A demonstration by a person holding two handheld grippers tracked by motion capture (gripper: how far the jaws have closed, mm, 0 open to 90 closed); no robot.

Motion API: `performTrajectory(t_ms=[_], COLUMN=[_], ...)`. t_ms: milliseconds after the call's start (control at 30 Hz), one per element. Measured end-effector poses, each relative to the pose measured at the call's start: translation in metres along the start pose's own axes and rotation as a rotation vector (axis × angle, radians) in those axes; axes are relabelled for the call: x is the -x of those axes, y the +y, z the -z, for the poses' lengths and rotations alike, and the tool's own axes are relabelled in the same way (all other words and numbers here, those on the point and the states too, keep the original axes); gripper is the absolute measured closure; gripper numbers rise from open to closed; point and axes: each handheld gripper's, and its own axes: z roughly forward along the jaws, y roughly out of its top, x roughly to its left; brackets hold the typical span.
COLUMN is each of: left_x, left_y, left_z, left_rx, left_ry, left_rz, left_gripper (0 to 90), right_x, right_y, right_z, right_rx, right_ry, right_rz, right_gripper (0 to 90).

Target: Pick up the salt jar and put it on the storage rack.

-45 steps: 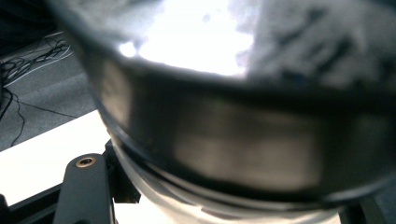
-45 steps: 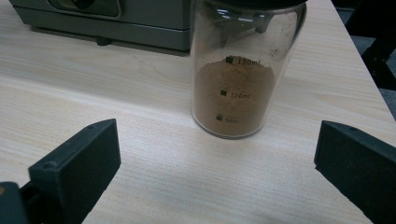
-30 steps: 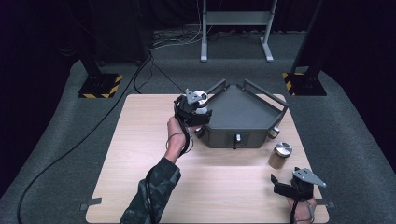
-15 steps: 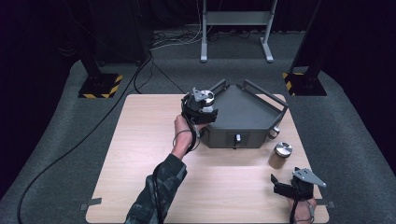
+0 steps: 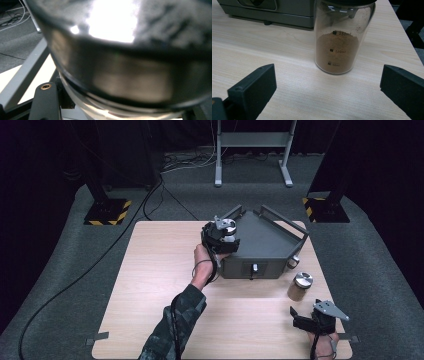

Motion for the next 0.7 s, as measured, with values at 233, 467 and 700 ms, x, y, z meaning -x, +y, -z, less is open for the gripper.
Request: performTrajectory(t_ms=[233,467,700], left_x=[0.004,0.005,0.005], left_y=[-0.001,-0.003,-0.007], left_z=[-0.007,-0.013,-0.018], left_rx=[-0.007,-0.017,-0.024], left_ry=[-0.008,-0.007,-0.006], left_rz=[-0.003,-0.004,0.005], left_gripper=[31.6,31.6,31.6], right_x=[0.0,0.0,0.0], right_y=[0.0,0.0,0.0], right_z=[0.0,0.0,0.0], right_rx=[0.002,0.003,0.002], right_ry=[0.0,0.0,-0.002], right_rz=[-0.001,0.002,0.001], right_gripper=[0.0,0.0,0.0])
